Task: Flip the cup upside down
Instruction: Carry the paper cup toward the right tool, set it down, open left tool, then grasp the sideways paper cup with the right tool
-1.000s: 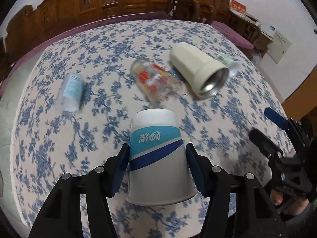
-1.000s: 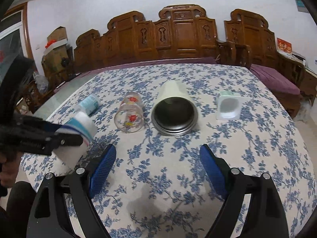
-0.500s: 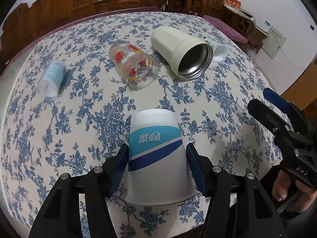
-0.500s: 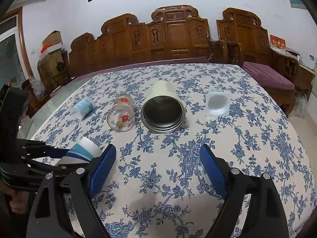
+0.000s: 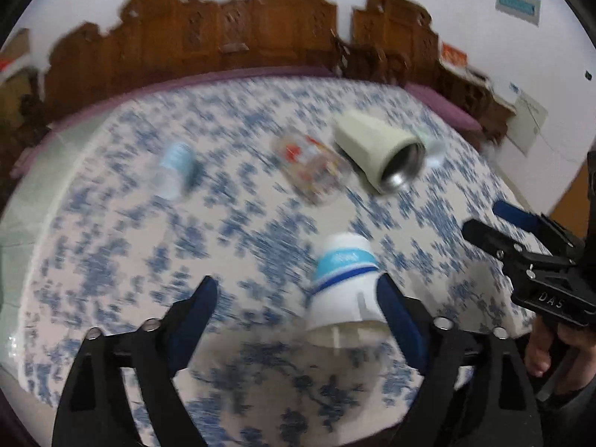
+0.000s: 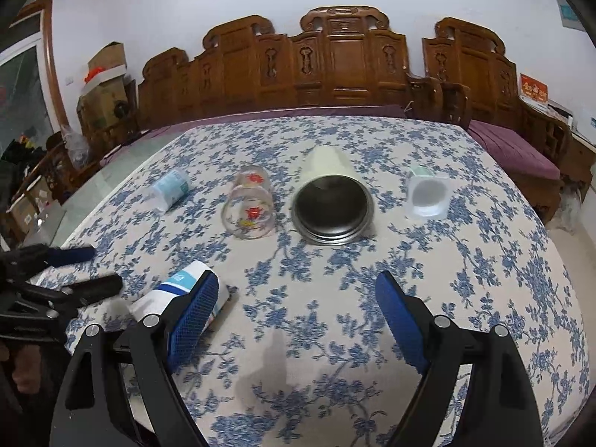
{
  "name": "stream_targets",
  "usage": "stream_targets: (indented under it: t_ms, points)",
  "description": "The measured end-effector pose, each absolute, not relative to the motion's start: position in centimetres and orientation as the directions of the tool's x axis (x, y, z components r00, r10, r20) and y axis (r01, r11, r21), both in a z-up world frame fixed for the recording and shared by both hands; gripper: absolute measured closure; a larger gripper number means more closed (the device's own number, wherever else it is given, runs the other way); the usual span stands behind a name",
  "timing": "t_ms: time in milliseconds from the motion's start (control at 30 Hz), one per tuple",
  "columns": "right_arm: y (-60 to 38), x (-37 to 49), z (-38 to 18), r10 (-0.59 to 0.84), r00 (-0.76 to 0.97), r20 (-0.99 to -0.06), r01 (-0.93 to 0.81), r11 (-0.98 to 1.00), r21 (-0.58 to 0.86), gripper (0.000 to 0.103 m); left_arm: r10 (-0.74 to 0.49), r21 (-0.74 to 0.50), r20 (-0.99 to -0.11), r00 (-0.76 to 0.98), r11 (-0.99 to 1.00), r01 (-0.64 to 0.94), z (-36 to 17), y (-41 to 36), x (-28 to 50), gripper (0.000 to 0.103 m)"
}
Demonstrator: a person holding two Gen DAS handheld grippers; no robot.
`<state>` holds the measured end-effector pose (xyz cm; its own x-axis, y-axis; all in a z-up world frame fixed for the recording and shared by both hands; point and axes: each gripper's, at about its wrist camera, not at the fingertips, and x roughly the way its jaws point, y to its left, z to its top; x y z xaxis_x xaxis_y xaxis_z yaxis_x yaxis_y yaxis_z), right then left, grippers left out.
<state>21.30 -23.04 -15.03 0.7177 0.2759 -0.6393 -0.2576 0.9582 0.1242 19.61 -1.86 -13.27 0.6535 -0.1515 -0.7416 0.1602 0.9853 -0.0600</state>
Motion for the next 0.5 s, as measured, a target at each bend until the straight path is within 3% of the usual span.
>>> stream_targets:
  t_ms: [33,267,500]
  points:
    - [-22.5,21.3,-14.8,0.276,0.715,-0.642,-0.264,0.957,0.117,0.015,-0.14,-0.058,-0.723,0.676,0.988,0.142,-13.0,-1.3,19.3,0.008]
    - [-20.0,21.7,-14.1,0.305,0.671,-0.676,-0.293,0.946,0.136,0.015,-0.068,-0.041,-0.618,0.783,0.998,0.054,-12.1,3.0,17.4,0.008]
    - [-16.5,23.3,-14.2,0.338,0.592,-0.732,-0.333,0.929,0.16,0.015,-0.031,-0.051,-0.591,0.806,0.999,0.001,-13.7,6.4,16.6,0.008]
